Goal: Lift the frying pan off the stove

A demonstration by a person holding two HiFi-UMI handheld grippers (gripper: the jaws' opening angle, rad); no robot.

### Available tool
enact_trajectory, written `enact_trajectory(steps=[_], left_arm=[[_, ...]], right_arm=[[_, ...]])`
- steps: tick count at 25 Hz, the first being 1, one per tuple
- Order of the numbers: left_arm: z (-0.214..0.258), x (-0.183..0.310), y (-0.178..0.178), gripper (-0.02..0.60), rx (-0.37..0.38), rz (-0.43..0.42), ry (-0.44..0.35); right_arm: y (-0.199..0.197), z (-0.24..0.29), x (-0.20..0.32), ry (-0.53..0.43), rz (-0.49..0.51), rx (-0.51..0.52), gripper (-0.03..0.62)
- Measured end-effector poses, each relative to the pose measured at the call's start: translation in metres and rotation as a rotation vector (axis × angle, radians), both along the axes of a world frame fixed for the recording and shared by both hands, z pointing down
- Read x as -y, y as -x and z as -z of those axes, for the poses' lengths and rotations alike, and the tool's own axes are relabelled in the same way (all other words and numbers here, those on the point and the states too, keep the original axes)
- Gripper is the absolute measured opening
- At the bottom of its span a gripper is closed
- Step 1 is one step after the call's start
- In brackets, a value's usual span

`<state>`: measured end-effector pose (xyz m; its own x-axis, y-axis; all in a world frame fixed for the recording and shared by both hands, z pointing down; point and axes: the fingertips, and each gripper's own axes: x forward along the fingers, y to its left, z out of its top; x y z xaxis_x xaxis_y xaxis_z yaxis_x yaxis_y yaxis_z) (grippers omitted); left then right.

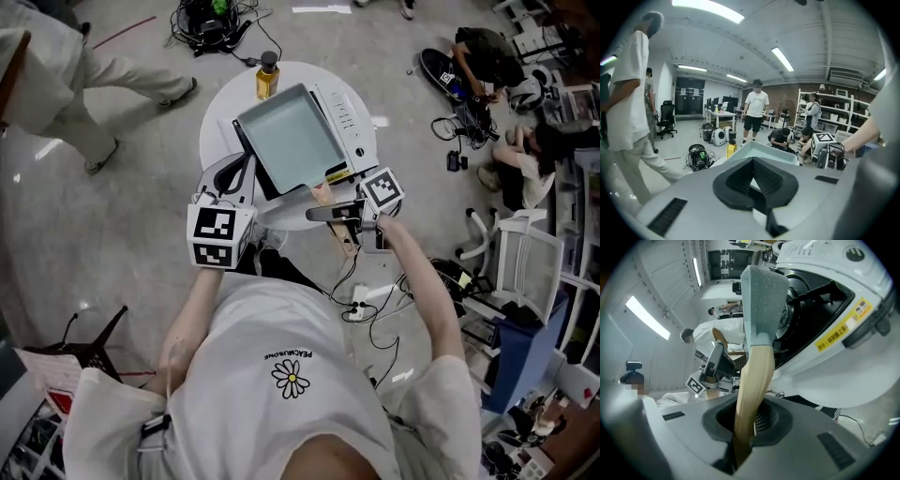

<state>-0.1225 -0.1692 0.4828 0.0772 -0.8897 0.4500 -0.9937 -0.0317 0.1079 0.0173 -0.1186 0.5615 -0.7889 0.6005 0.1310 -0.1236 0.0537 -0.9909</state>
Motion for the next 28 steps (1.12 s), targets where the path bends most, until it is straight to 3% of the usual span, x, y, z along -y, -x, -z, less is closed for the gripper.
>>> enact_trajectory(steps=[7, 11, 16, 23, 28], left_arm=[[0.015, -0.005, 0.011, 0.000, 0.007, 0.025, -0.043], [0.028, -0.003, 0.024, 0.000, 0.015, 0.048, -0.080], [0.055, -0.002, 0.034, 0.000, 0.019, 0.069, -0.135], [0.109, -0.002, 0.032, 0.000, 0.041, 0.050, -0.256], [0.140, 0.005, 0.028, 0.000, 0.061, 0.016, -0.333]], right_arm=[[0.026, 0.046, 0.002, 0.009, -0.100, 0.089, 0.034], [0.046, 0.086, 0.025, -0.057, -0.192, 0.153, 0.035], [0.065, 0.142, 0.062, -0.238, -0.313, 0.240, 0.035], [0.064, 0.200, 0.086, -0.607, -0.457, 0.293, 0.034], [0.063, 0.234, 0.084, -0.773, -0.539, 0.371, 0.031]])
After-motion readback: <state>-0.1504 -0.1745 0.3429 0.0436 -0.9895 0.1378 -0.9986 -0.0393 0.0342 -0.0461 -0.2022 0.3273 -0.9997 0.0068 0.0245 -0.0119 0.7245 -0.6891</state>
